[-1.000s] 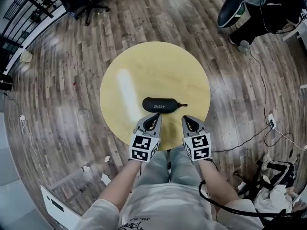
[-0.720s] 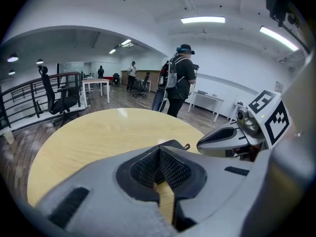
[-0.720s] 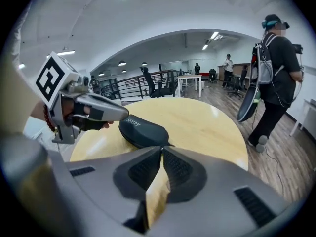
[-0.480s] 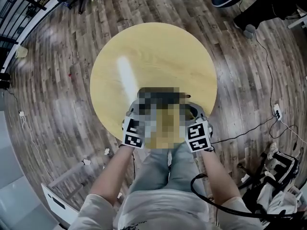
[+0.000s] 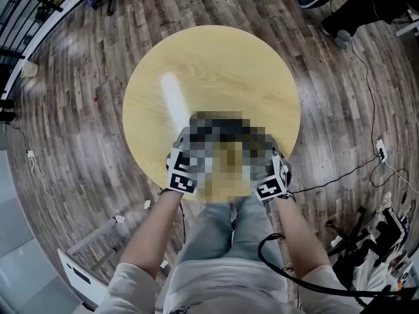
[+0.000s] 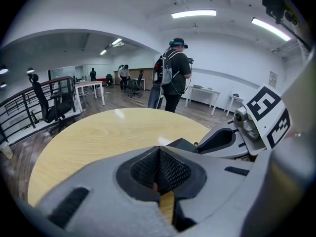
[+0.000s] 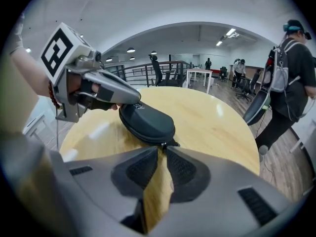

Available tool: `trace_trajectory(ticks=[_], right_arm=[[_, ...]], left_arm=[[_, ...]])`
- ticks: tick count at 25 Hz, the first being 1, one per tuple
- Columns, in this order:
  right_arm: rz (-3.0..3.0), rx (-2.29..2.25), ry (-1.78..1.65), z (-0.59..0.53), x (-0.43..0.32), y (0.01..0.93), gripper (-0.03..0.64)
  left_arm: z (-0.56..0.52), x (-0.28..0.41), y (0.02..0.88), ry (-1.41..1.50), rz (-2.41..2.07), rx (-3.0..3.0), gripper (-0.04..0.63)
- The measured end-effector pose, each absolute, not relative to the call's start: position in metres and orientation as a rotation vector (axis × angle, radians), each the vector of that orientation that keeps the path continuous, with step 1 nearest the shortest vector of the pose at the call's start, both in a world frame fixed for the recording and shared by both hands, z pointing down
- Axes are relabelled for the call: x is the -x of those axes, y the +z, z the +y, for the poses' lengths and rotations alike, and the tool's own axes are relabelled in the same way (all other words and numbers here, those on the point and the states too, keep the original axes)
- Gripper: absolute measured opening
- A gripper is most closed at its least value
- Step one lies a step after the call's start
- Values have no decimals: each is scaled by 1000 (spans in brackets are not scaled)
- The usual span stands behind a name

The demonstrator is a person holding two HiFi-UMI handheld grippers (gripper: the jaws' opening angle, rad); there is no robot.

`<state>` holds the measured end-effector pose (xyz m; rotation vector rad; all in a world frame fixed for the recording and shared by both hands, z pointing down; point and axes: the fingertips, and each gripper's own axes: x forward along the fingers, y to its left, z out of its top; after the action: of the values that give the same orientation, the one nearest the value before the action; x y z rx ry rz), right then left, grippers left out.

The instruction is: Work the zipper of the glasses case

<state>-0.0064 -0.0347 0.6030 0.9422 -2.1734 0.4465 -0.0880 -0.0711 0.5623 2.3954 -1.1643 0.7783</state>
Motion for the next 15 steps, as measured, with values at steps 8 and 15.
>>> trace_trajectory(ticks=[8,15], right_arm=[[-2087,-947,393,-41,10,615,20],[-2087,-952,391,-42,6,613,5]], left_arm=[[-68,88,566,789,-1123,-2395,6],[-68,101,552,837,-1081,-2459,6]])
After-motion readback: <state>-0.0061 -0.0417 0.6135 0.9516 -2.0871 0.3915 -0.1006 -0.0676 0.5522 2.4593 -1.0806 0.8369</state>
